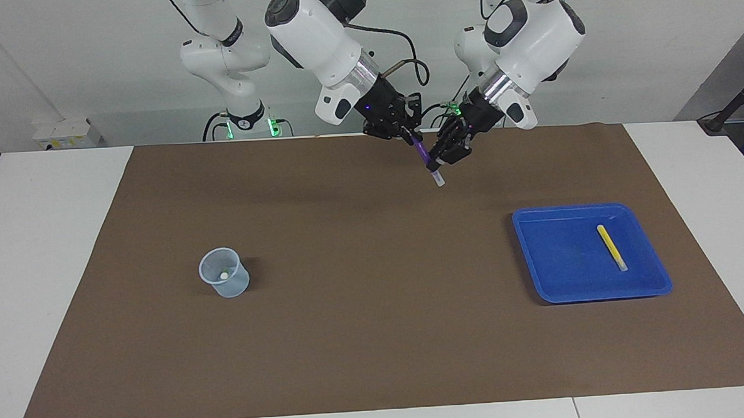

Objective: Right arm passes pens to left for tray arrangement
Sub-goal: 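Close the left gripper on the purple pen and open the right gripper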

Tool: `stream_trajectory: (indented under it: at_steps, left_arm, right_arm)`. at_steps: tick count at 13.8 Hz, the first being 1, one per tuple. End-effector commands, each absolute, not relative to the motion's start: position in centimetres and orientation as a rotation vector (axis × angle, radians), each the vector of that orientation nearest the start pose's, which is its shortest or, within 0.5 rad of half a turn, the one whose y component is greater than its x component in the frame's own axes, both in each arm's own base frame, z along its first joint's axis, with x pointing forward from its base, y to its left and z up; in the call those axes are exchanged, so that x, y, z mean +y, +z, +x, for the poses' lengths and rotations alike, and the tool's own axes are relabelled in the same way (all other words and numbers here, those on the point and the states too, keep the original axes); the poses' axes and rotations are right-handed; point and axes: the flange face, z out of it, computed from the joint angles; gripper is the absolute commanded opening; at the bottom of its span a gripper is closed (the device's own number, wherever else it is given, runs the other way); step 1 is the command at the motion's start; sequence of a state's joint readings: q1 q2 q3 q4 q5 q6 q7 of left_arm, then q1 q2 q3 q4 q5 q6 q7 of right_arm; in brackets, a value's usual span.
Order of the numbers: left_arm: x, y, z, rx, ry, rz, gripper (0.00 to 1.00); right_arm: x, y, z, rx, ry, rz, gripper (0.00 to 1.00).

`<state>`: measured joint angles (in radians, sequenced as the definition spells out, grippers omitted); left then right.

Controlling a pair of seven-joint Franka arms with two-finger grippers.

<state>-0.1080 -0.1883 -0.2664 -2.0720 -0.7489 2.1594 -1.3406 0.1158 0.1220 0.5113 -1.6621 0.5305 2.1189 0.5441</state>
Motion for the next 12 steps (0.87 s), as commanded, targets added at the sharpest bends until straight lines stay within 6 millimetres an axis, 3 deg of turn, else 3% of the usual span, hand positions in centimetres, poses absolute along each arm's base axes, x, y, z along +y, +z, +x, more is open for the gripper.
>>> stream_trajectory:
  at_steps: [1, 2, 3, 6, 7, 9, 10, 12]
  left_arm:
    - [-22.8, 55.2, 47.5, 1.506, -0.412, 1.983, 0.0]
    - [-22.8, 55.2, 47.6, 1.509, -0.41, 1.977, 0.0]
    - [-22.9, 55.2, 47.6, 1.512, -0.408, 1.968, 0.25]
    - [-23.2, 55.3, 47.5, 1.507, -0.393, 1.965, 0.46]
    - [-23.7, 55.3, 47.4, 1.497, -0.391, 1.97, 0.47]
    - [-24.5, 55.1, 47.0, 1.488, -0.377, 1.971, 0.44]
    - [-24.5, 55.1, 46.9, 1.487, -0.378, 1.972, 0.35]
    - [-24.6, 55.1, 46.9, 1.482, -0.374, 1.973, 0.0]
  right_arm:
    - [37.5, 58.4, 50.5, 0.192, 0.042, -2.465, 0.0]
    - [37.4, 58.3, 50.5, 0.193, 0.045, -2.466, 0.0]
    - [37.4, 58.3, 50.5, 0.191, 0.044, -2.467, 0.0]
    - [37.3, 58.3, 50.6, 0.193, 0.044, -2.467, 0.0]
    - [37.3, 58.3, 50.6, 0.193, 0.044, -2.467, 0.0]
    - [37.4, 58.3, 50.5, 0.191, 0.044, -2.467, 0.0]
    - [37.3, 58.3, 50.6, 0.193, 0.044, -2.467, 0.0]
    - [37.3, 58.3, 50.6, 0.193, 0.042, -2.466, 0.0]
